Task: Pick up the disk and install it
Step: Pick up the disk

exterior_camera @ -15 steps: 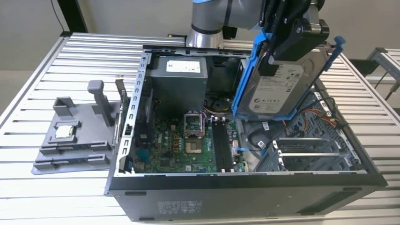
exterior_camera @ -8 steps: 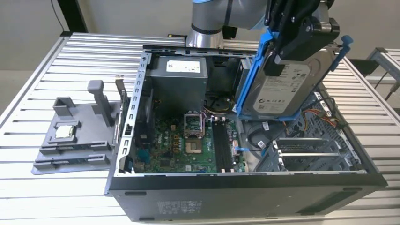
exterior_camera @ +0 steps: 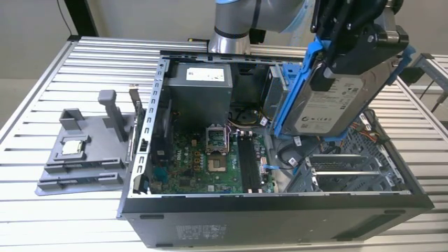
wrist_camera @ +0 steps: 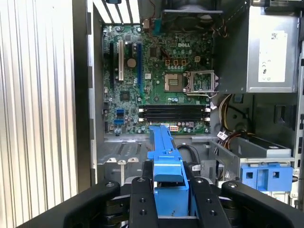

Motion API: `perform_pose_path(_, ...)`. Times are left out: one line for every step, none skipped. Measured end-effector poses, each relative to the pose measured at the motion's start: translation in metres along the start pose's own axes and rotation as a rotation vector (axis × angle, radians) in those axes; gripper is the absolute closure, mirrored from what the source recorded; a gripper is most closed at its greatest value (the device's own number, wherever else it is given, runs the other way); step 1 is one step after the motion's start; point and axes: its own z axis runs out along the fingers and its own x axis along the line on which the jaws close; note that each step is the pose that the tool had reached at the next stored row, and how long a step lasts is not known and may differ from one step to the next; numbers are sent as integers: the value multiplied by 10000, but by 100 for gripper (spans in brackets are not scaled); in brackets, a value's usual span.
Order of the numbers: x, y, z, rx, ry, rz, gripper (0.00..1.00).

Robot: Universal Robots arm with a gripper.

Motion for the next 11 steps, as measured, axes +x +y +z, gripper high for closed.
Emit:
perform_pose_path(16,-32,-1,-5,1,-1,100)
perform_pose_path(34,-63,-2,-11,0,-1,100)
perform_pose_path(54,-87,-3,-17,1,1,100)
perform_pose_path(76,-110,-4,-22,2,1,100)
perform_pose_path(99,-132,-5,-28,1,1,100)
perform_pose_path(120,-152,-5,-30,1,0,100)
perform_pose_path(142,-174,-6,-32,1,0,100)
perform_pose_path(166,-198,-7,-34,1,0,100)
perform_pose_path(189,-220,-7,-35,1,1,100)
perform_pose_path(212,-244,-8,-36,2,1,100)
perform_pose_path(234,-268,-7,-36,3,1,100)
